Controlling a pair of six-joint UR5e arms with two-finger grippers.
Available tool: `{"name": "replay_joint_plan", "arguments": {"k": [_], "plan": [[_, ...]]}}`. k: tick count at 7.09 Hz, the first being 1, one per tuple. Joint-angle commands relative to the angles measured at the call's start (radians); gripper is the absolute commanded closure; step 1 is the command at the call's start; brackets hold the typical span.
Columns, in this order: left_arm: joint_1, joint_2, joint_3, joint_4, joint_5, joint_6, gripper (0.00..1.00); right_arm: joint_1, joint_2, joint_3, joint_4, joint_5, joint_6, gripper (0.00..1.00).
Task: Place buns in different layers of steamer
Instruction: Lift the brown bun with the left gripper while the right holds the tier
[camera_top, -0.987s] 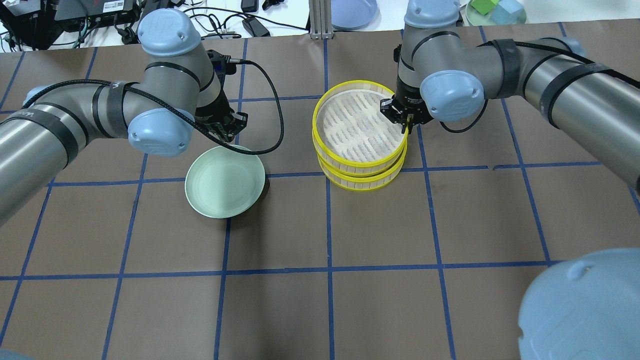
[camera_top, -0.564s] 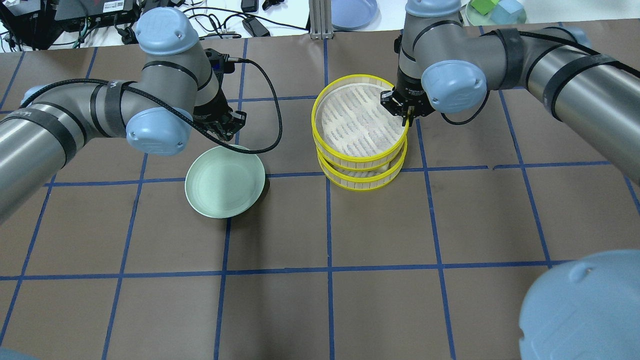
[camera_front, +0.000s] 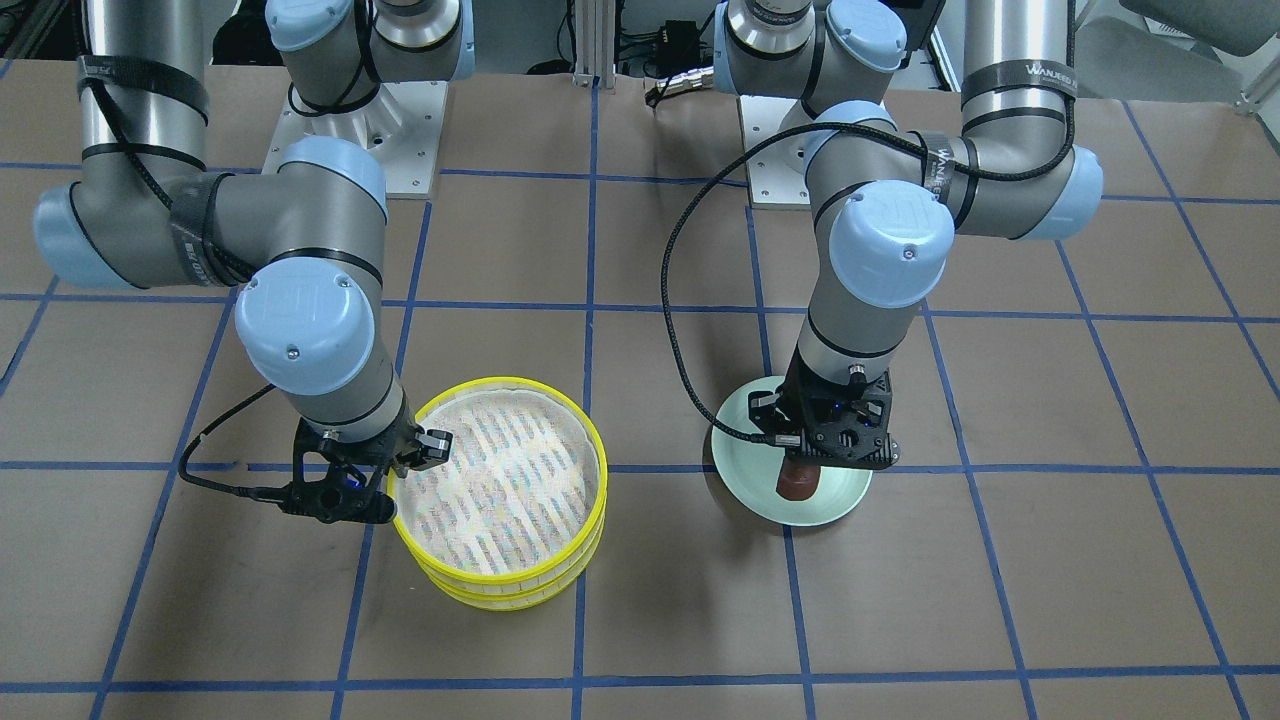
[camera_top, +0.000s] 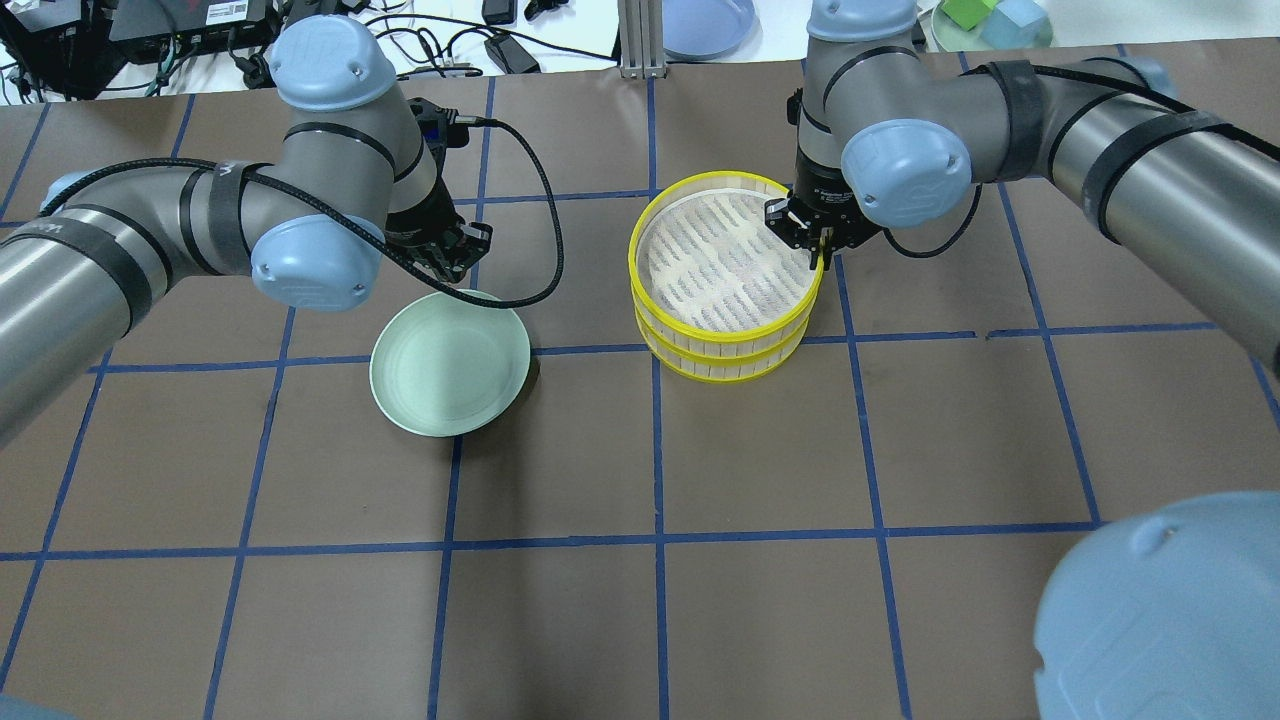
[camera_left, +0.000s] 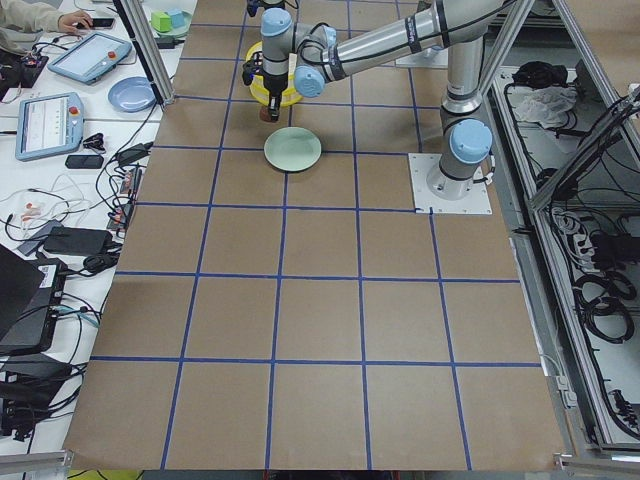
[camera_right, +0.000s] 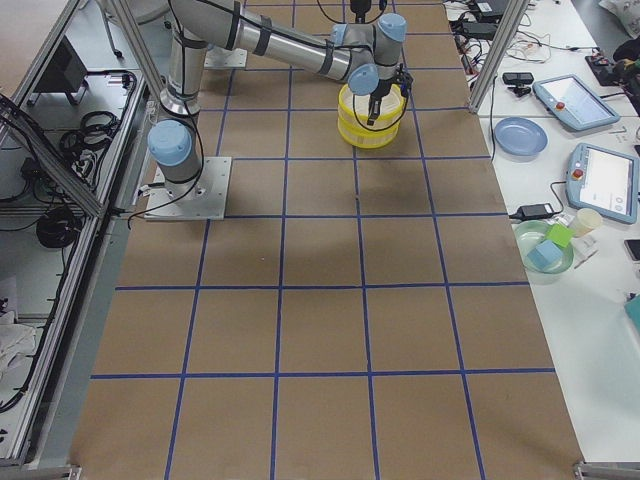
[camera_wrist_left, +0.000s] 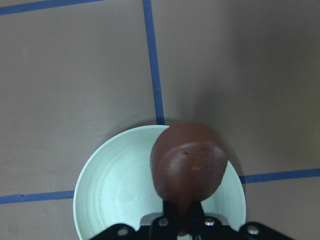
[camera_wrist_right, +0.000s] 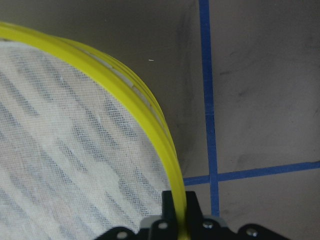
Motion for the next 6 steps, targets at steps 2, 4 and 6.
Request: {"name": "replay_joint_plan", "arguments": {"k": [2,4,6], "plan": [[0.0,0.0,0.0,0.0,0.0,0.001,0.91,0.0,0.004,0.004,0.0,-0.001,-0.015,1.0],[0.0,0.0,0.0,0.0,0.0,0.001,0.91,0.0,0.005,0.007,0.0,-0.001,-0.015,1.0],[-0.001,0.002,0.0,0.0,0.0,-0.001,0.91,0.0,0.005,0.021,-0.002,-0.003,-0.014,0.94]]}}
